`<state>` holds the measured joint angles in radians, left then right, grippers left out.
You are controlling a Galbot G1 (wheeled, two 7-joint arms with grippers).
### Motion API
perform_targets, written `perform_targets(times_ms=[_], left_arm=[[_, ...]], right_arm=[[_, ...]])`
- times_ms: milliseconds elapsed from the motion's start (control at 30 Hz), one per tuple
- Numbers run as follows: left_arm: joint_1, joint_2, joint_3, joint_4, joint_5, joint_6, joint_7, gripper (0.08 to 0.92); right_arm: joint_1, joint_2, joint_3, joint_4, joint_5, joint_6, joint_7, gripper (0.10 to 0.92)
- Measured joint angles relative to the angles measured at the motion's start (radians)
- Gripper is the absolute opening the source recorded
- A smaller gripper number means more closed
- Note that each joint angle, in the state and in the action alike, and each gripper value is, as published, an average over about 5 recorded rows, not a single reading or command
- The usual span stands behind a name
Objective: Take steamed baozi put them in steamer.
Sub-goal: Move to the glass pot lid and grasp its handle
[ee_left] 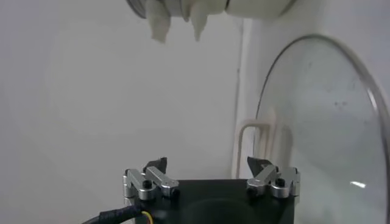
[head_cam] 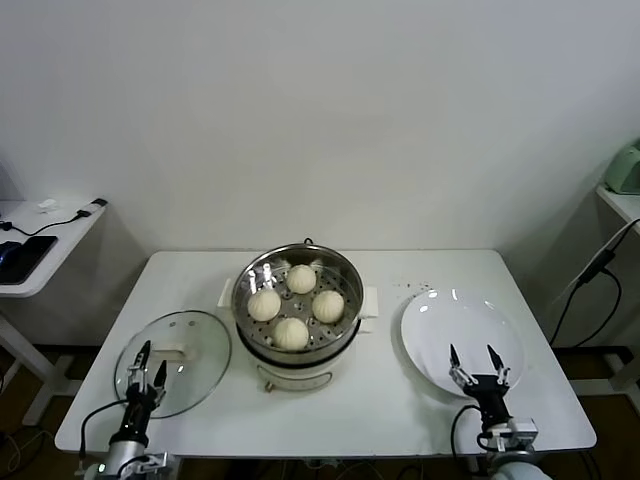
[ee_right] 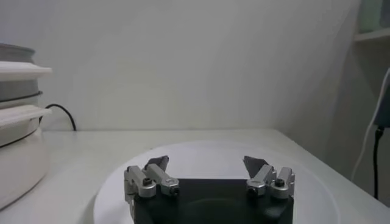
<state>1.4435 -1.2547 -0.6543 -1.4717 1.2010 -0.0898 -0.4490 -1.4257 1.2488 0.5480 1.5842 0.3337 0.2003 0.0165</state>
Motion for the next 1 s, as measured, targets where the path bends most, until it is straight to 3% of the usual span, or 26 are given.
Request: perform_targets(times_ms=[667, 767, 1000], left_arm=[[-0.099, 0.004, 0.013, 0.096, 0.111, 0.037, 0.008, 0.816], [-0.105, 0.001, 0.017, 0.098, 0.114, 0.043, 0.013, 0.768], [-0.119, -0.011, 0.023, 0.112, 0.128, 0.058, 0.02, 0.565]], right_arm=[[-0.012, 0.013, -0.003, -0.002, -0.007, 0.011, 0.002, 0.823], [-0.01, 0.014, -0.004, -0.006, -0.01, 0.013, 0.002, 0.823], [-0.009, 0.016, -0.004, -0.013, -0.012, 0.016, 0.001, 0.823]])
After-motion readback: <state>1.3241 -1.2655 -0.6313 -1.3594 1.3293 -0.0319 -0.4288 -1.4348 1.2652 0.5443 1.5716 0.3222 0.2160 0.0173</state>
